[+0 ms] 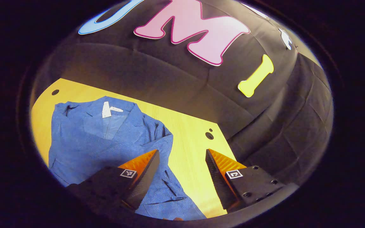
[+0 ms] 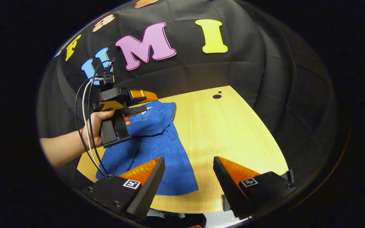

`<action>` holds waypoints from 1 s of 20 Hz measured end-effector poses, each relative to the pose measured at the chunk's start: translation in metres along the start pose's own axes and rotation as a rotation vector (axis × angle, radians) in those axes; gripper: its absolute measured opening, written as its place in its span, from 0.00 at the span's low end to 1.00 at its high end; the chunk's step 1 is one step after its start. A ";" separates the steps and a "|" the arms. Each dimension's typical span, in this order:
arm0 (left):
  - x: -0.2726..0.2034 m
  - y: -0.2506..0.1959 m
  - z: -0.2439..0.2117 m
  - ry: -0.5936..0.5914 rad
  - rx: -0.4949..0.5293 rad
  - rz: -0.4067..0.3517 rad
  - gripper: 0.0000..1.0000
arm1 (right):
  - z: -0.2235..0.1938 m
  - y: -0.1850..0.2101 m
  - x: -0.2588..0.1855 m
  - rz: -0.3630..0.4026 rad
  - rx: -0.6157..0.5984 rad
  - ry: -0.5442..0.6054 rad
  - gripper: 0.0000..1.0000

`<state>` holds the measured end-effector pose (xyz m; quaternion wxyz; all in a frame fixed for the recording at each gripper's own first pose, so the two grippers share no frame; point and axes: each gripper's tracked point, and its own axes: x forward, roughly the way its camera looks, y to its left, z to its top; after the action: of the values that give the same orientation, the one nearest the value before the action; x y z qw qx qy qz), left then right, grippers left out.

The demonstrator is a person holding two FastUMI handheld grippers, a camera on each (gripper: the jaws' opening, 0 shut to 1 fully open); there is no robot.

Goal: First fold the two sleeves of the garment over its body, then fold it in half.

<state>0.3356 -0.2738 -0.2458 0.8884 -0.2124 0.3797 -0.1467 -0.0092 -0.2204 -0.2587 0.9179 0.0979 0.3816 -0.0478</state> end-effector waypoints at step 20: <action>-0.295 0.272 -0.278 0.368 0.001 0.539 0.85 | -0.140 0.010 0.065 -0.132 0.023 0.353 0.99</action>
<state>-0.0400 0.0126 -0.3710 0.8119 -0.0738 0.5762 0.0577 -0.0588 -0.1809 -0.4001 0.8303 0.0900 0.5419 -0.0942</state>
